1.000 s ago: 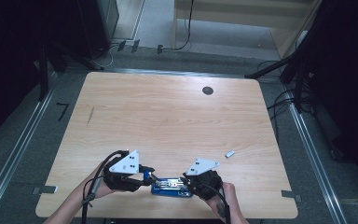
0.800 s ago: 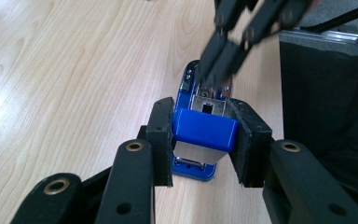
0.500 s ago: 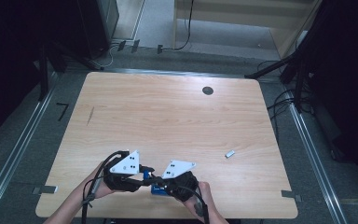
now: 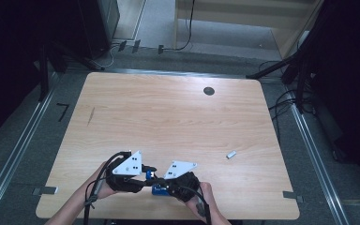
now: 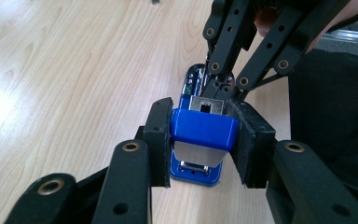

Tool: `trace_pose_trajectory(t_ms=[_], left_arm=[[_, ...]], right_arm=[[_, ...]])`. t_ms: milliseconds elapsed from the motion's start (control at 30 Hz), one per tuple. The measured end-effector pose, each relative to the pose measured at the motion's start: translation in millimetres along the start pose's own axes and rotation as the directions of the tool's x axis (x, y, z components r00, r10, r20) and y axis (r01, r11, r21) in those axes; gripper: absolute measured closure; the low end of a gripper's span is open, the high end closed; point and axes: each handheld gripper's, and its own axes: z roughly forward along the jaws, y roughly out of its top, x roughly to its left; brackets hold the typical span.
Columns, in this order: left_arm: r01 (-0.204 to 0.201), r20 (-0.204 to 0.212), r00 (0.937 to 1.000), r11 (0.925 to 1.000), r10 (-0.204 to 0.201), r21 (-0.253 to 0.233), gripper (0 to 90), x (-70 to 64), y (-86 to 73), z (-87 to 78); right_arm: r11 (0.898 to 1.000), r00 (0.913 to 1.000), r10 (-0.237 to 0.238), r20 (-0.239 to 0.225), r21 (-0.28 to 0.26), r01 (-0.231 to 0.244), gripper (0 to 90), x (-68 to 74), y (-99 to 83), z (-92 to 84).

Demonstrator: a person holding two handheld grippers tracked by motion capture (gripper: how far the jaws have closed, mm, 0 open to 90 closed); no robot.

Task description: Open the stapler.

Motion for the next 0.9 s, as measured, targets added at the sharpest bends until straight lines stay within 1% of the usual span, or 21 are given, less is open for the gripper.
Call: trace_pose_trajectory(t_ms=[33, 100, 200, 267, 300, 333, 400, 433, 667, 700, 900], left_arm=[[-0.004, -0.006, 1.0, 1.0, 0.004, -0.001, 62.1, 0.1, 1.1, -0.3], [0.011, -0.007, 0.9999, 0.9997, -0.011, -0.022, 58.7, 0.3, 4.1, -2.3], [0.01, -0.03, 0.9995, 0.9988, -0.011, -0.048, 58.7, -1.7, 9.4, -7.1], [0.006, -0.045, 0.999, 0.9983, -0.008, -0.059, 61.0, -4.6, 11.8, -9.4], [-0.001, -0.051, 0.9987, 0.999, -0.001, -0.046, 64.4, -5.5, 12.4, -9.3], [-0.005, -0.063, 0.998, 0.9993, 0.003, -0.038, 65.8, -7.3, 13.2, -8.7], [-0.013, -0.074, 0.9972, 0.9996, 0.011, -0.025, 66.8, -8.9, 14.5, -8.9], [-0.023, -0.081, 0.9965, 0.9997, 0.022, -0.013, 67.0, -9.8, 15.0, -9.3], [-0.024, -0.078, 0.9967, 0.9997, 0.024, -0.008, 67.2, -9.0, 13.4, -10.7], [-0.027, -0.078, 0.9966, 0.9996, 0.027, -0.003, 67.2, -9.0, 13.2, -11.0], [-0.03, -0.081, 0.9963, 0.9995, 0.031, 0.009, 67.2, -7.8, 10.2, -14.7]], right_arm=[[1.0, 1.0, 0.0, -0.003, 0.0, 0.0, 90.0, 0.1, -0.1, 0.1], [1.0, 0.9999, -0.01, 0.008, 0.001, 0.01, 90.0, 1.6, 0.3, 0.1], [1.0, 0.9999, -0.014, 0.011, 0.004, 0.014, 90.0, 2.1, 0.4, 0.0], [1.0, 0.9998, -0.014, 0.012, 0.005, 0.014, 90.0, 2.2, 0.5, -0.1], [1.0, 0.9998, -0.014, 0.013, 0.004, 0.014, 90.0, 2.2, 0.5, 0.0], [1.0, 0.9998, -0.016, 0.014, 0.005, 0.015, 90.0, 2.3, 0.5, 0.0], [1.0, 0.9998, -0.016, 0.015, 0.006, 0.015, 90.0, 2.4, 0.6, 0.1], [1.0, 0.9997, -0.016, 0.017, 0.005, 0.016, 90.0, 2.6, 0.7, 0.3], [1.0, 0.9999, -0.008, 0.013, 0.006, 0.008, 90.0, 3.2, 0.8, 1.9], [1.0, 0.9999, -0.004, 0.014, 0.015, 0.004, 90.0, 3.7, -0.2, 3.2], [1.0, 0.9999, -0.007, 0.012, 0.025, 0.007, 90.0, 5.4, -0.1, 4.2]])
